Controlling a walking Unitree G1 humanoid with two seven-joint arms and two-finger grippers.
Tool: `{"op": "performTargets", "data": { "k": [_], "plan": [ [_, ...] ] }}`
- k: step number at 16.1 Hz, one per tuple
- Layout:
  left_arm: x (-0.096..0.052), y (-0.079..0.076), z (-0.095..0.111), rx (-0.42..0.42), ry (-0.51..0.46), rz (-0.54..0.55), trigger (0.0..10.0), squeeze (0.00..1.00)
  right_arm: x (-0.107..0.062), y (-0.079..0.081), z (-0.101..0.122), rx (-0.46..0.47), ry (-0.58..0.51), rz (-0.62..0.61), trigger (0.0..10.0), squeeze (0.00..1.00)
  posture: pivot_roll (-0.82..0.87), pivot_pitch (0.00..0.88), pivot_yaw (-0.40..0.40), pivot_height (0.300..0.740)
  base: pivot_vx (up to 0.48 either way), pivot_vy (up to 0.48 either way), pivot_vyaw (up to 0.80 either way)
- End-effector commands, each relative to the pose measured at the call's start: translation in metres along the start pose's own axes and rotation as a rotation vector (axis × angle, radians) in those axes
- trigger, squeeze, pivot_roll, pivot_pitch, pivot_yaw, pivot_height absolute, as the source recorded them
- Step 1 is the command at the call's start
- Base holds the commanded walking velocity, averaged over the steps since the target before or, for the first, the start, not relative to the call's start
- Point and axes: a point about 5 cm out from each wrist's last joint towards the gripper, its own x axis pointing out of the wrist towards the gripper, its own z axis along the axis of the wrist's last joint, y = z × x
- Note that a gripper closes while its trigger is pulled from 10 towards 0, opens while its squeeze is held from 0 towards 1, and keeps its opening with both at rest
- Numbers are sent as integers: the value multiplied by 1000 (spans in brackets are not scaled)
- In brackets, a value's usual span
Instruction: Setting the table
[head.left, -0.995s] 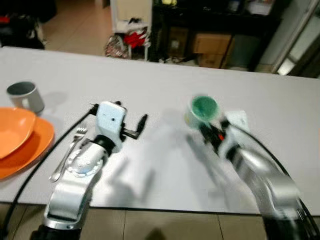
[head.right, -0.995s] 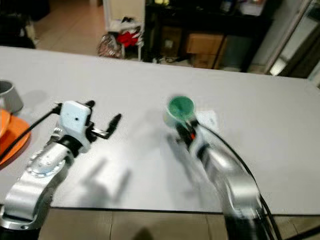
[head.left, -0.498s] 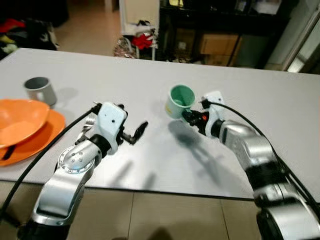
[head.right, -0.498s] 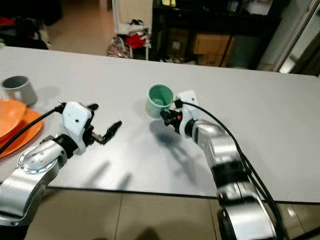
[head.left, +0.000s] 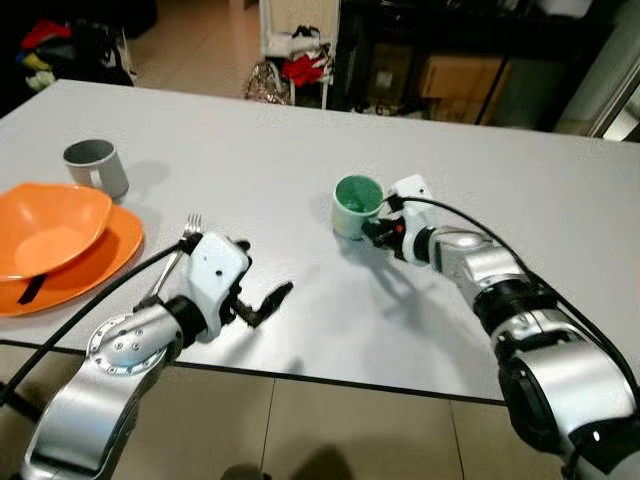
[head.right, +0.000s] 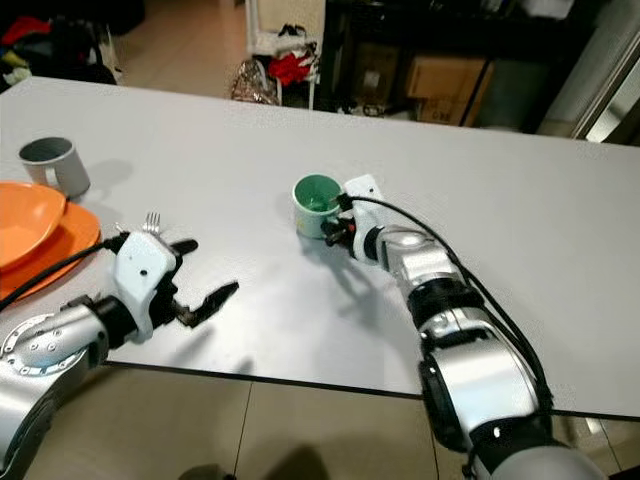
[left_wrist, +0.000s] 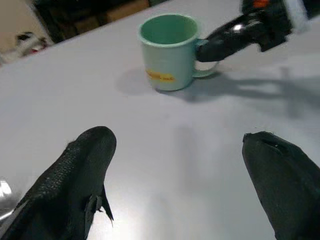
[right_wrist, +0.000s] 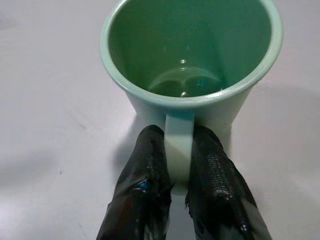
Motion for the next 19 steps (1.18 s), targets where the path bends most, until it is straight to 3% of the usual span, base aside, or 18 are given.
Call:
{"op": "performTargets", "data": {
  "k": [1,3,4,5,11,15,17,19],
  "plan": [
    [-3,-4,3,5,-3,-33,10000,0,-1,-3,10,-20,-24,-12,10000,0,153,58,-39,740,0,0,0],
    [-5,-6,3,4,3,-41,10000,0,0,-3,10,-11,-24,-9,10000,0,154,61,-41,740,0,0,0],
    [-5,-6,3,4,5,-43,10000,0,0,-5,11,-2,-28,-23,10000,937,153,60,-44,740,0,0,0],
    [-5,-7,3,3,5,-43,10000,0,-1,-6,13,8,-36,-32,10000,1000,152,58,-45,740,0,0,0],
    [-2,-1,7,4,-16,-12,10000,0,-13,-21,32,67,-125,0,10000,1000,128,8,-47,740,0,0,0],
    [0,2,9,-30,-56,3,10000,0,-35,-29,40,97,-238,50,10000,1000,93,0,-42,740,0,0,0],
    [4,2,9,-63,-82,45,10000,0,-67,-12,36,98,-394,56,10000,1000,83,0,-56,740,0,0,0],
    [13,1,9,-86,-89,161,10000,0,-103,16,16,148,-516,-23,10000,1000,71,0,-55,740,0,0,800]
  ]
}}
